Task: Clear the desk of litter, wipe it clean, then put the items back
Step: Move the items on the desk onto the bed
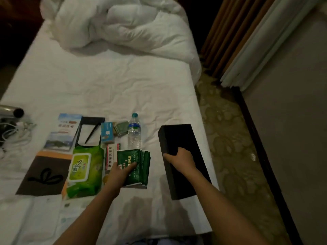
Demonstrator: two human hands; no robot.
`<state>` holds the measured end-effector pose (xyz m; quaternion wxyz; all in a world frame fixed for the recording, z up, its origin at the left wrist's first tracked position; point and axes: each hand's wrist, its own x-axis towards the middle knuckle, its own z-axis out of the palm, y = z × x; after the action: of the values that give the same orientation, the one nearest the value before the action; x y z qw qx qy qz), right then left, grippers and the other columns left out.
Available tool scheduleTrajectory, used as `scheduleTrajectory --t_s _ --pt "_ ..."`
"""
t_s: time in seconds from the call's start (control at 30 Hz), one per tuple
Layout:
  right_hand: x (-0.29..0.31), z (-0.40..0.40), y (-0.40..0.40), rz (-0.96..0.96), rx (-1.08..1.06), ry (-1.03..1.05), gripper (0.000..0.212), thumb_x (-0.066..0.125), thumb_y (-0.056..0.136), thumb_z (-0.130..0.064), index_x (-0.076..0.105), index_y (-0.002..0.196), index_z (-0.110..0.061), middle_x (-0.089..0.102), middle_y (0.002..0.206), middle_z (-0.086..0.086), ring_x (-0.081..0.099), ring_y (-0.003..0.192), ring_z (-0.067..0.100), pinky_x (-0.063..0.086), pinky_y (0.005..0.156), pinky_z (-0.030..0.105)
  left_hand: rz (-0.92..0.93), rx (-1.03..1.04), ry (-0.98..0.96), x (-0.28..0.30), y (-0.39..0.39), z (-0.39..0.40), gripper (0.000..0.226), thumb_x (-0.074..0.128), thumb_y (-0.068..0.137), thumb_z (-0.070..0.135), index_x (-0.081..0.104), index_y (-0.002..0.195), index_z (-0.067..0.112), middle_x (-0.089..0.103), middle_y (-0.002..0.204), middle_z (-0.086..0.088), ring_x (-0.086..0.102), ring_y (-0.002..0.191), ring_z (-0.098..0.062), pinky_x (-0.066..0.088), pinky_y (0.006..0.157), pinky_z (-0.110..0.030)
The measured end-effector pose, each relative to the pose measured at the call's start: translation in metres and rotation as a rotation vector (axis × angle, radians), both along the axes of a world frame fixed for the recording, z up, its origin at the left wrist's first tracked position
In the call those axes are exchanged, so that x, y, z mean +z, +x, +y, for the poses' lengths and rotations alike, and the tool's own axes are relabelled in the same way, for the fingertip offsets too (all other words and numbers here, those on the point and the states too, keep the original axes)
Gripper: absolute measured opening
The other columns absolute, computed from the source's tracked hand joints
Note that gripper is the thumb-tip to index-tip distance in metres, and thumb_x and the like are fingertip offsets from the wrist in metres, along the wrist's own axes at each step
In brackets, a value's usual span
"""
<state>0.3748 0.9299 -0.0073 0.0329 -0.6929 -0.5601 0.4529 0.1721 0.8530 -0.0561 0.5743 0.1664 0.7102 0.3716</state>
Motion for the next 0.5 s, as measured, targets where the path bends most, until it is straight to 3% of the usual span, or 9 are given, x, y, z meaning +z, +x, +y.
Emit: scheduleTrajectory --t_s 0.1,0.17,0.23,0.37,0.43,0.5 --pt "-0.022 0.032 -0.015 0.026 -0.002 -0.046 0.063 0.063 0.089 -0.042 0.045 0.135 -0.003 0.052 0.132 0.013 0.052 0.116 0.029 0.038 0.078 0.024 0.044 0.039 -0.055 -0.023 0.003 0.008 0.045 0.073 0.08 0.014 0.049 0.118 0.01 0.062 0.105 -0.009 0.06 0.091 -0.024 0.05 0.077 -0.034" --pt "-0.042 0.055 -0.026 0.048 -0.002 -0.082 0.073 0.065 0.086 -0.046 0.041 0.138 0.0 0.05 0.135 0.014 0.051 0.119 0.029 0.039 0.079 0.023 0.065 0.054 -0.091 -0.036 0.006 0.015 0.043 0.072 0.081 0.013 0.049 0.116 0.01 0.06 0.1 -0.006 0.058 0.089 -0.022 0.048 0.075 -0.031" --pt "-0.064 0.075 -0.037 0.055 0.017 -0.116 0.078 0.068 0.082 -0.05 0.042 0.136 0.001 0.052 0.132 0.015 0.053 0.115 0.029 0.042 0.079 0.025 0.077 0.079 -0.115 -0.053 0.005 0.019 0.041 0.074 0.08 0.015 0.05 0.113 0.013 0.061 0.101 -0.008 0.06 0.094 -0.025 0.05 0.082 -0.035" --pt "-0.097 0.102 -0.058 0.016 0.06 -0.159 0.064 0.065 0.084 -0.051 0.052 0.116 0.003 0.055 0.098 0.011 0.058 0.094 0.027 0.046 0.072 0.031 0.118 0.095 -0.17 -0.084 0.0 0.025 0.047 0.077 0.077 0.015 0.047 0.114 0.016 0.062 0.11 -0.01 0.061 0.1 -0.027 0.05 0.093 -0.044" --pt "-0.112 0.113 -0.069 -0.024 0.078 -0.142 0.055 0.066 0.082 -0.053 0.054 0.096 -0.002 0.051 0.083 0.006 0.054 0.074 0.02 0.046 0.063 0.032 0.128 0.088 -0.196 -0.098 -0.001 0.026 0.051 0.078 0.076 0.015 0.047 0.117 0.015 0.062 0.114 -0.011 0.061 0.102 -0.027 0.049 0.095 -0.048" --pt "-0.128 0.122 -0.079 -0.059 0.096 -0.125 0.054 0.067 0.08 -0.056 0.049 0.086 -0.005 0.05 0.076 0.005 0.049 0.065 0.017 0.041 0.052 0.029 0.132 0.089 -0.217 -0.109 -0.002 0.026 0.054 0.078 0.076 0.014 0.047 0.12 0.013 0.063 0.115 -0.012 0.062 0.102 -0.028 0.049 0.094 -0.05"
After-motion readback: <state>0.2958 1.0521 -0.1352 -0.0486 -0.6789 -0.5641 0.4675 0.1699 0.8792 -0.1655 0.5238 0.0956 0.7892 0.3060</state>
